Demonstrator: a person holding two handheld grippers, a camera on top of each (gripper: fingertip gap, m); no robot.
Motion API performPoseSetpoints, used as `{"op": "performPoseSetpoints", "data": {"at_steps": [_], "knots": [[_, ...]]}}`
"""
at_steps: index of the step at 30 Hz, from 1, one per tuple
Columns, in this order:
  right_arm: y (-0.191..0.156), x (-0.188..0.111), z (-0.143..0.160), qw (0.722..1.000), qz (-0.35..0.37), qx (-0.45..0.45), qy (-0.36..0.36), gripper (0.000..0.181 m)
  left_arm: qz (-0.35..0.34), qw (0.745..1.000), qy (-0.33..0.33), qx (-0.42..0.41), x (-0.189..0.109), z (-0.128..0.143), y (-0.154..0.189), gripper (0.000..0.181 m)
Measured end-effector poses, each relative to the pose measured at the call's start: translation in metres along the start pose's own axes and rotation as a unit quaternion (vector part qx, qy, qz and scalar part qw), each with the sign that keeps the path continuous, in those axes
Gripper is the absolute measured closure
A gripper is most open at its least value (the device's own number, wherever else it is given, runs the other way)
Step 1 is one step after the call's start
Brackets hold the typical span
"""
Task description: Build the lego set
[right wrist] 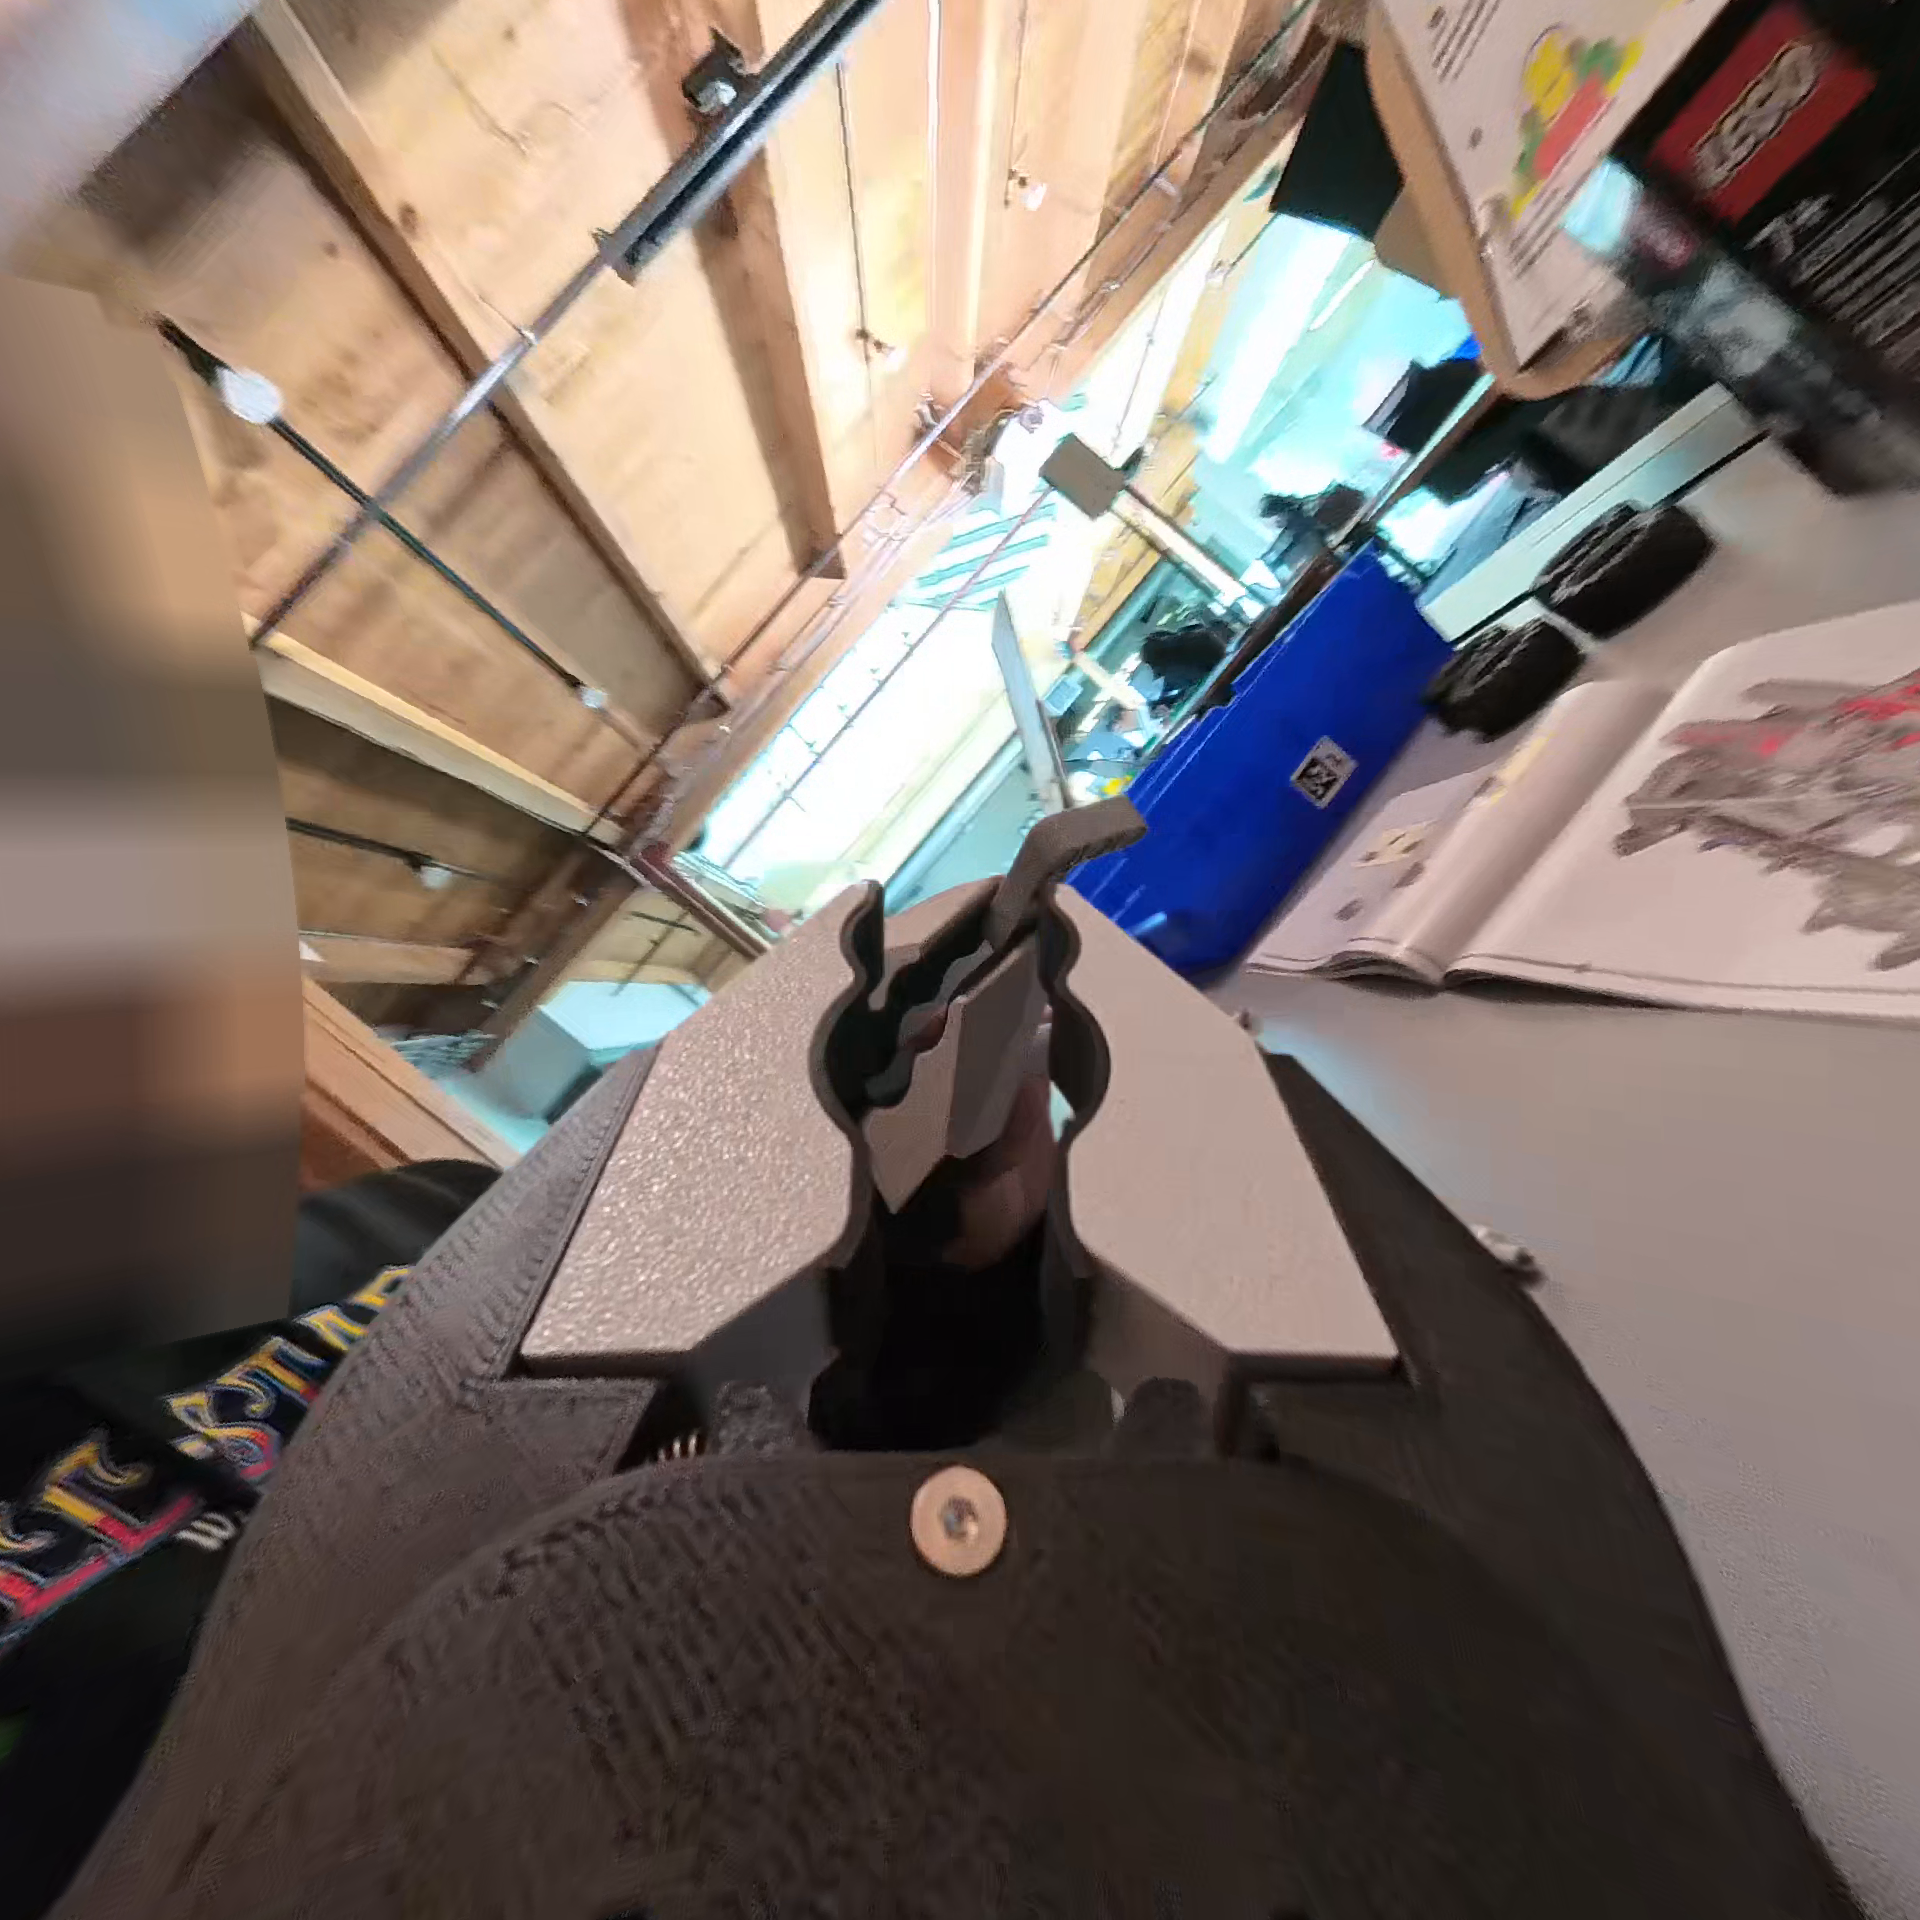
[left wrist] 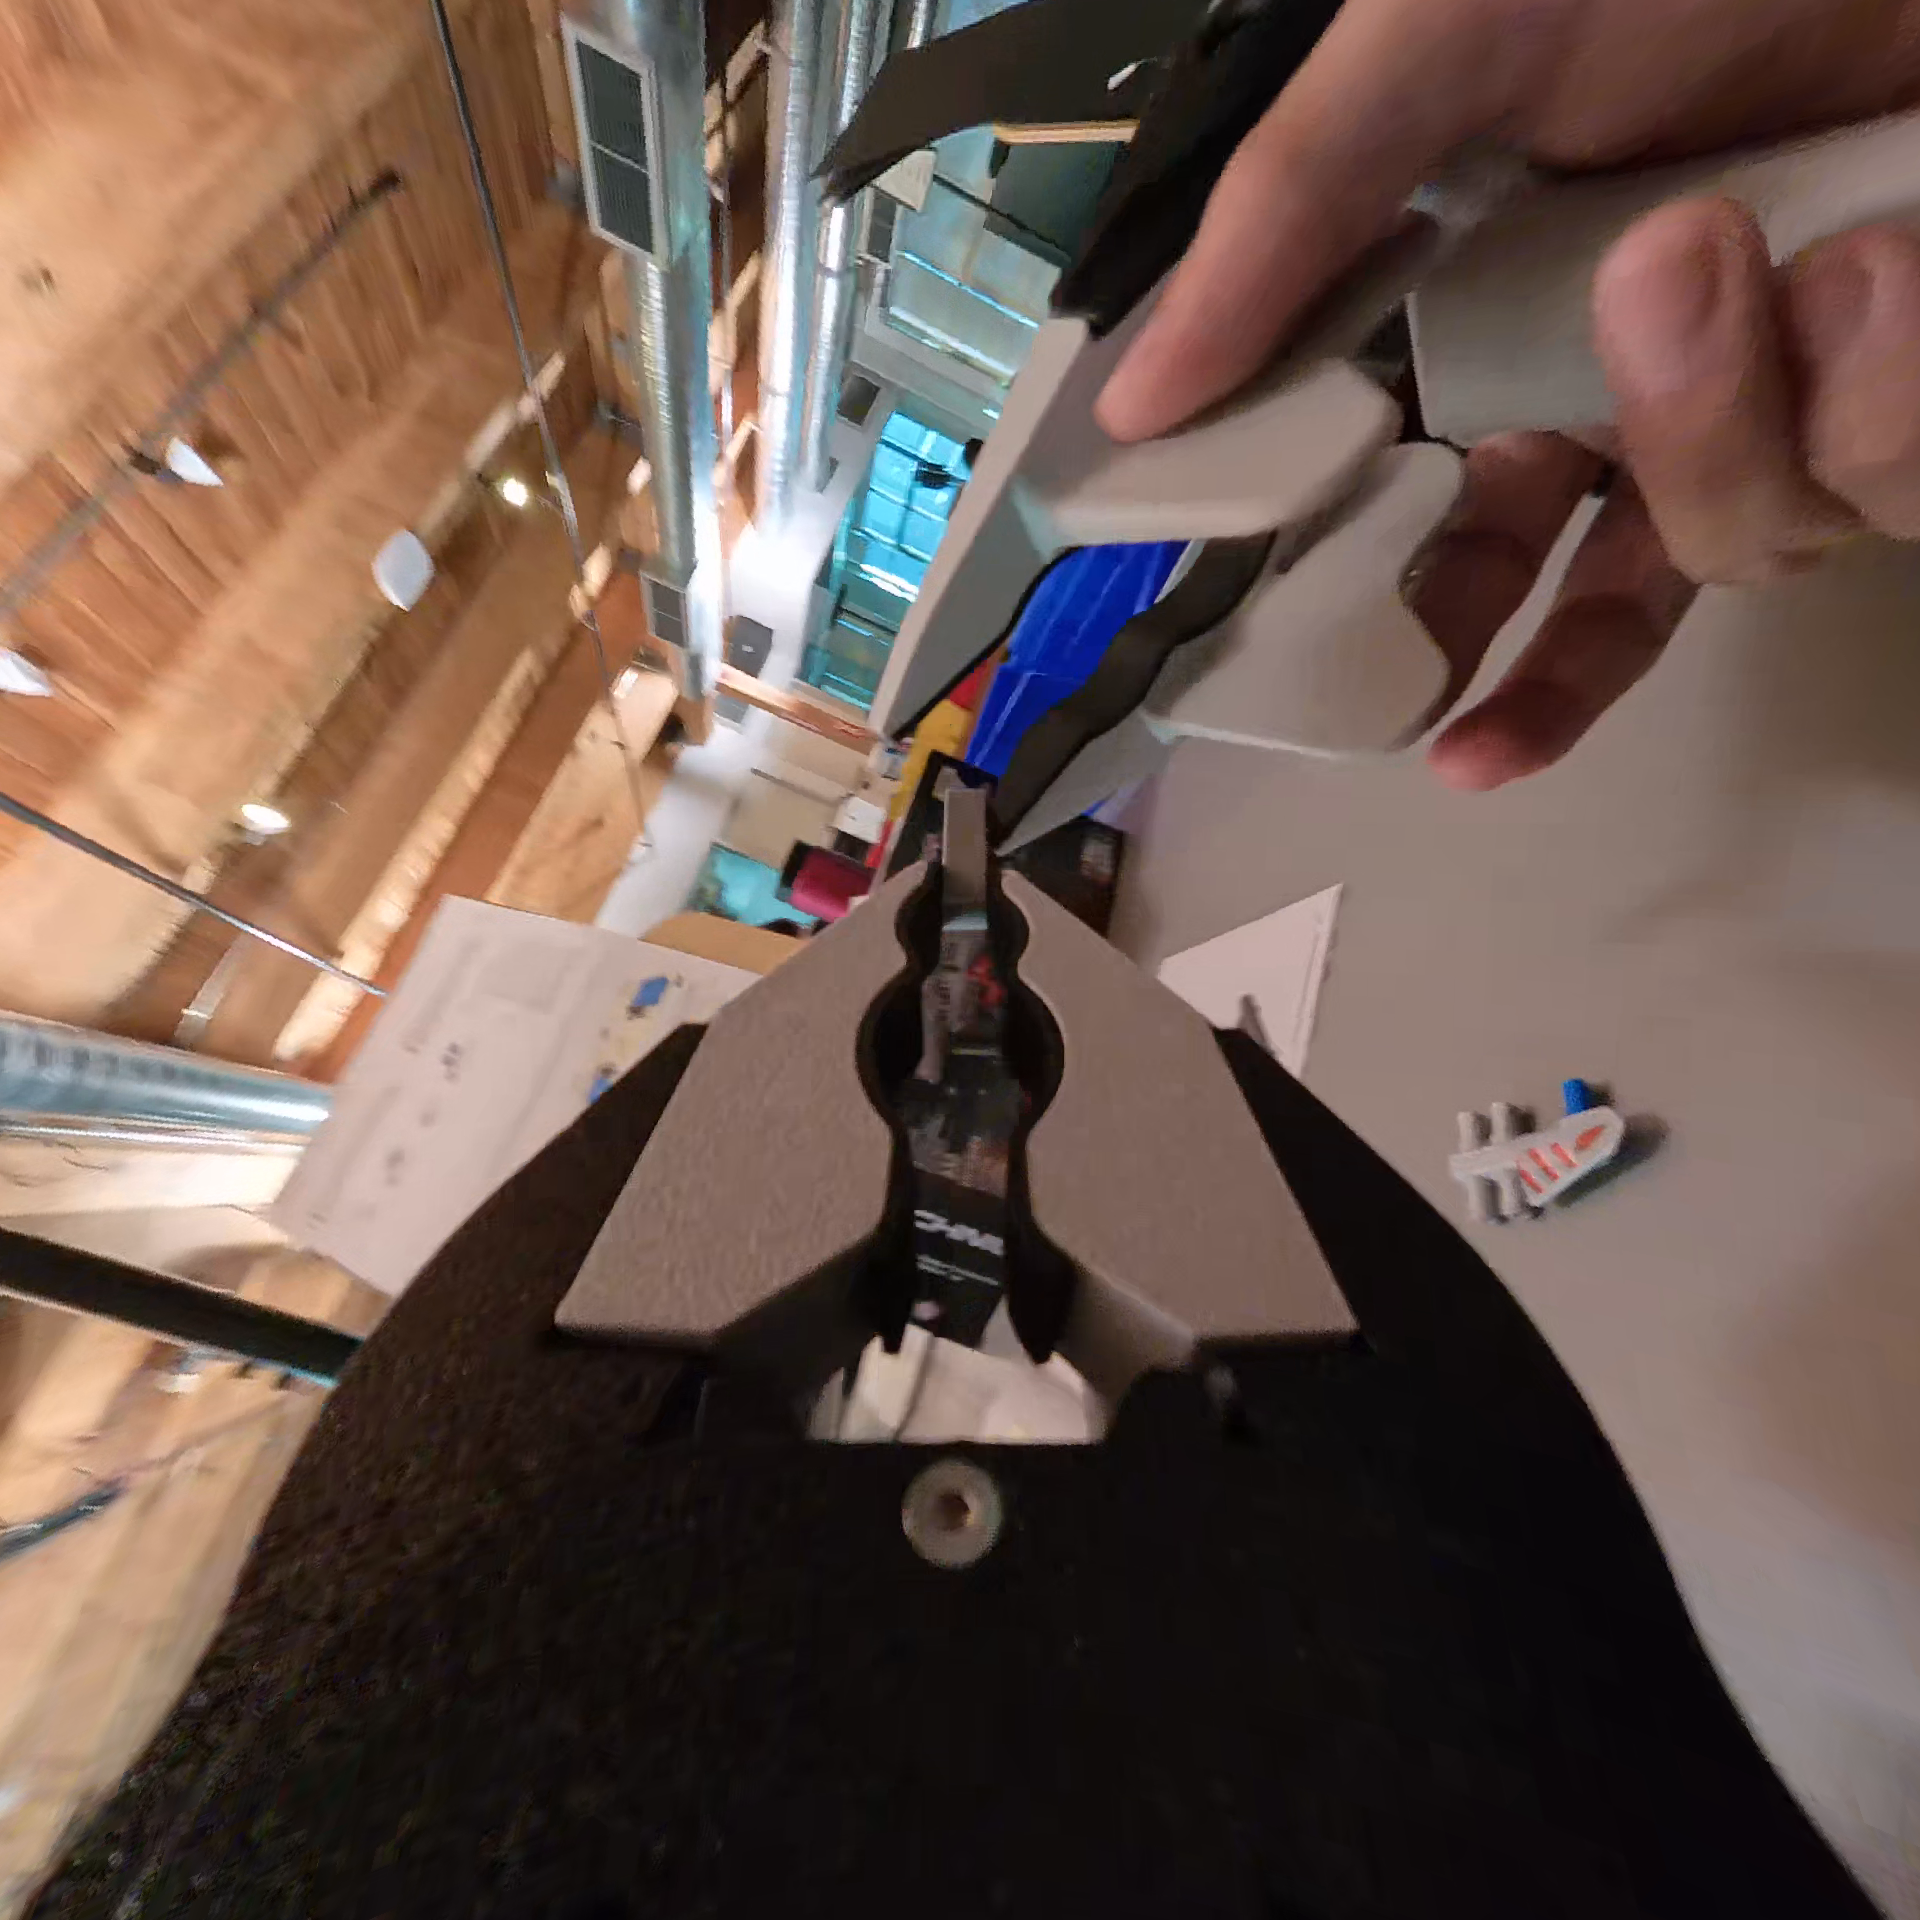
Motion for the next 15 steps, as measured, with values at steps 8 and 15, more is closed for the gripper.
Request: {"op": "performPoseSetpoints", "data": {"at_steps": [8,15], "knots": [[0.0040,-0.0019,0.0027,0.999,-0.010,0.035,0.003,0.167,-0.027,0.997,0.006,0.071,-0.0021,-0.0099,0.0055,0.177],[0.0034,-0.0037,-0.0007,1.000,0.007,0.001,-0.002,0.172,0.045,0.998,0.035,-0.011,0.0022,-0.0087,0.0080,0.170]]}}
Point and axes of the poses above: each gripper's, where its closed fingertips meet, x out along the fingers, z out of its underside, y = z × x across the jaws, the point moved 10 cm from there along -x, back along the fingers, and after that the axes turned 8 degrees about z, right-handed, at the moved point
